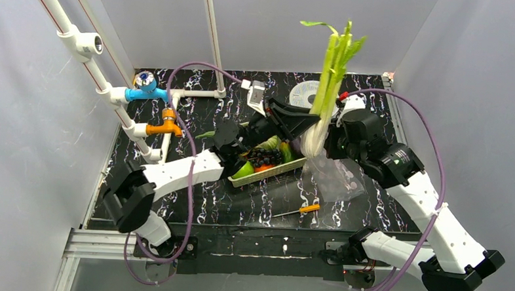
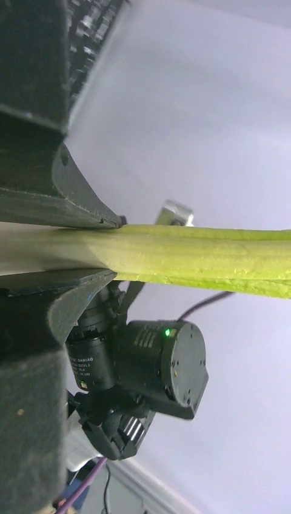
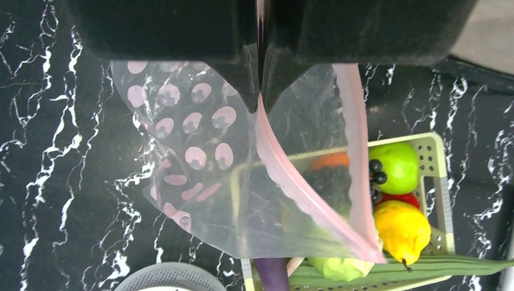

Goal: Place the food in the zip-top bag and seal the zipper
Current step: Place the fake vegetable in the zipper food storage bag.

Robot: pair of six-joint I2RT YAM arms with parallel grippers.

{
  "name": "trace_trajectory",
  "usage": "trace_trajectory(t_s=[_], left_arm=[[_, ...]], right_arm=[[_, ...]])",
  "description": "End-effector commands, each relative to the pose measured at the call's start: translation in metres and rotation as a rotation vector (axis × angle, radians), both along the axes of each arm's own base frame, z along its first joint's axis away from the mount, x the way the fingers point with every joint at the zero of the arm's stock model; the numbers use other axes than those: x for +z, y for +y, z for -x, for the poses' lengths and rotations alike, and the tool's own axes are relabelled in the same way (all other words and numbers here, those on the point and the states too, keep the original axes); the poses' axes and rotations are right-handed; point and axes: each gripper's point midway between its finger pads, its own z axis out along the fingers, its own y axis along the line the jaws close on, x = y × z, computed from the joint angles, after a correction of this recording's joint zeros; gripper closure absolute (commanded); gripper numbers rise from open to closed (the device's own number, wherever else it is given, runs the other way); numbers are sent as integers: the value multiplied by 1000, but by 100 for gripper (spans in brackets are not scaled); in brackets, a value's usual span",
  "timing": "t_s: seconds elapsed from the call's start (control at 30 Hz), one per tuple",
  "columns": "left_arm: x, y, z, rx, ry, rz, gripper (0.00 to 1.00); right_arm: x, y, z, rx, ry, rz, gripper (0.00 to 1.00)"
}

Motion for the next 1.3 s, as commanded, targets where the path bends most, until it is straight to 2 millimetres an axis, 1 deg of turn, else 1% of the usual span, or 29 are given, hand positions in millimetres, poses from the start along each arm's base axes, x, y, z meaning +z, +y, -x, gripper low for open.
trace_trajectory(t_s=[0.0,0.07,0.17,0.23,0.3,0.4,0.6,0.67,0.73,0.8,0.9,1.03,1.17,1.27], left_arm=[[65,3,45,-131,-311,188,100],[65,0,43,-115,-339,196,100],[54,-3,37,-66,-384,174,100],[49,-2,30,-29,-378,180,100],[48,-2,26,-10,-376,197,100],[49,-5,26,-10,-396,193,100],[46,-5,19,32,-400,188,100],[40,-8,19,35,-413,172,100],[33,-8,15,57,-411,155,100],[26,-9,11,88,-422,137,100],[22,-15,12,78,-455,120,100],[16,-18,16,62,-485,99,100],[2,-23,15,51,-492,66,100],[-8,-27,17,54,-508,43,100]], right_arm=[[22,12,14,61,44,-109,99],[25,12,15,59,58,-127,99],[31,15,18,73,81,-175,99],[35,17,19,84,97,-209,99],[38,19,22,100,115,-242,99],[43,20,26,118,135,-294,99],[58,22,33,137,143,-399,99],[60,19,32,116,136,-410,99],[63,16,30,103,128,-416,99],[66,17,31,119,125,-430,99],[70,22,34,153,137,-451,99],[75,20,39,159,119,-456,99],[82,19,41,165,104,-461,99],[86,18,39,155,95,-464,99]])
